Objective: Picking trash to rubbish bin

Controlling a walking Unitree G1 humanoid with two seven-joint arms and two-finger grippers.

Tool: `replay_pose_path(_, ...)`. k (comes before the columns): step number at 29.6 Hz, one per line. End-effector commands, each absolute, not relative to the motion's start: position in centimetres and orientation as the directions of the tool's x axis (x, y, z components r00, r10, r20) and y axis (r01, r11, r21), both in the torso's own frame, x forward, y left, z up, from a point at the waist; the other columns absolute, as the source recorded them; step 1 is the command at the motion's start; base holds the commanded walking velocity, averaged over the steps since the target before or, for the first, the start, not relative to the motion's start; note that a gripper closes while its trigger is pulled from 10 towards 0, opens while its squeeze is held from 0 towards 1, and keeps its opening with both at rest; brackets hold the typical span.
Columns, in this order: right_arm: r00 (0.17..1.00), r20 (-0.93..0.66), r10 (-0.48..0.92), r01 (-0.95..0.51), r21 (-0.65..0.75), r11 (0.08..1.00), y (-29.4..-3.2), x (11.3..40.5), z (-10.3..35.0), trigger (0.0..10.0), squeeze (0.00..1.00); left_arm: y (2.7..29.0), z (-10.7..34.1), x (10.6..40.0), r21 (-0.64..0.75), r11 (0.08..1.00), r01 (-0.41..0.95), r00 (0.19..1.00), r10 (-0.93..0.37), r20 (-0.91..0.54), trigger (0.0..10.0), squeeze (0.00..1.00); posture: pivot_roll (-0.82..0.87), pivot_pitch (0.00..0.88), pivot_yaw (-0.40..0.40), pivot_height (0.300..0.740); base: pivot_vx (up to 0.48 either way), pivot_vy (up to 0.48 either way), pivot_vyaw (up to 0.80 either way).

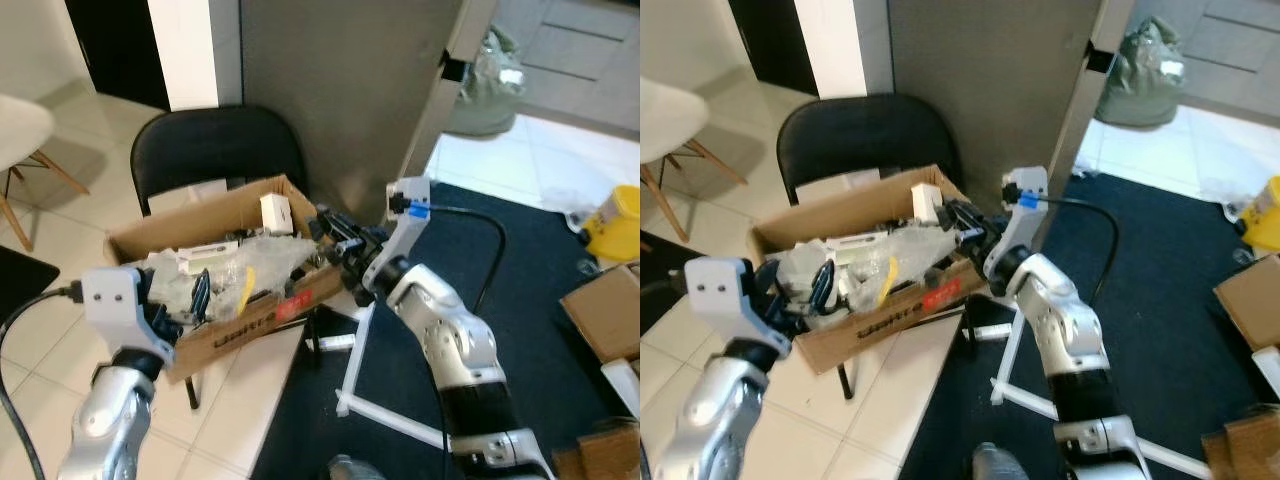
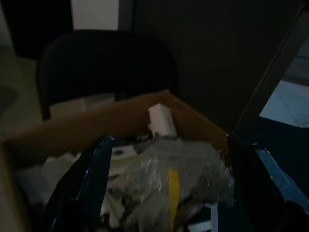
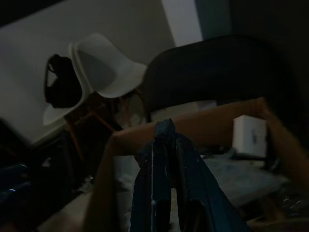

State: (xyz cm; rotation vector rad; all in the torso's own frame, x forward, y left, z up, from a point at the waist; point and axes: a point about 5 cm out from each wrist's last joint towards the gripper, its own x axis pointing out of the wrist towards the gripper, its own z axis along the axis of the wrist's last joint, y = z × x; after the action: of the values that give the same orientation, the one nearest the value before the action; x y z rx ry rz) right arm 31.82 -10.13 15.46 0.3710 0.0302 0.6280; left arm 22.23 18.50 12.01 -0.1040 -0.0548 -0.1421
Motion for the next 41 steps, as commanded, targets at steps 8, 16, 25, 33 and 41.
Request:
replay_pose_path(8, 0.798, 0.105, 0.593, -0.588, 0.35, 0.729, -9.7, 31.8, 15.7, 10.0, 0.0, 18.7, 11.6, 21.9, -0.102, 0.987, 0.127, 0.991, -0.123, 0.046, 10.0, 0.0, -0.01, 0.0, -0.058, 0.74, 0.446, 0.0, 0.0)
replay_pose_path(16, 0.741, 0.134, 0.658, -0.66, 0.32, 0.679, -8.6, 31.2, 16.3, 10.0, 0.0, 18.8, 11.8, 21.7, -0.116, 0.986, 0.119, 0.992, -0.113, 0.058, 10.0, 0.0, 0.0, 0.0, -0.063, 0.74, 0.103, 0.0, 0.48)
replay_pose_path(25, 0.607, 0.017, 0.795, -0.764, 0.288, 0.578, -6.9, 29.9, 15.1, 10.0, 0.0, 18.8, 11.8, 21.7, -0.112, 0.987, 0.113, 0.993, -0.107, 0.058, 10.0, 0.0, 0.0, 0.0, -0.066, 0.74, 0.0, 0.0, 0.06)
replay_pose_path(33, 0.528, -0.043, 0.848, -0.822, 0.223, 0.524, -5.9, 28.8, 14.4, 10.0, 1.0, 18.7, 11.8, 21.8, -0.111, 0.987, 0.113, 0.993, -0.108, 0.058, 10.0, 0.0, 0.0, 0.0, -0.067, 0.74, 0.0, 0.0, 0.0)
replay_pose_path(41, 0.58, -0.04, 0.813, -0.786, 0.233, 0.572, -7.1, 29.5, 14.7, 10.0, 1.0, 18.8, 11.8, 21.8, -0.105, 0.988, 0.114, 0.992, -0.108, 0.06, 10.0, 0.0, -0.01, 0.0, -0.062, 0.74, 0.0, 0.0, 0.0)
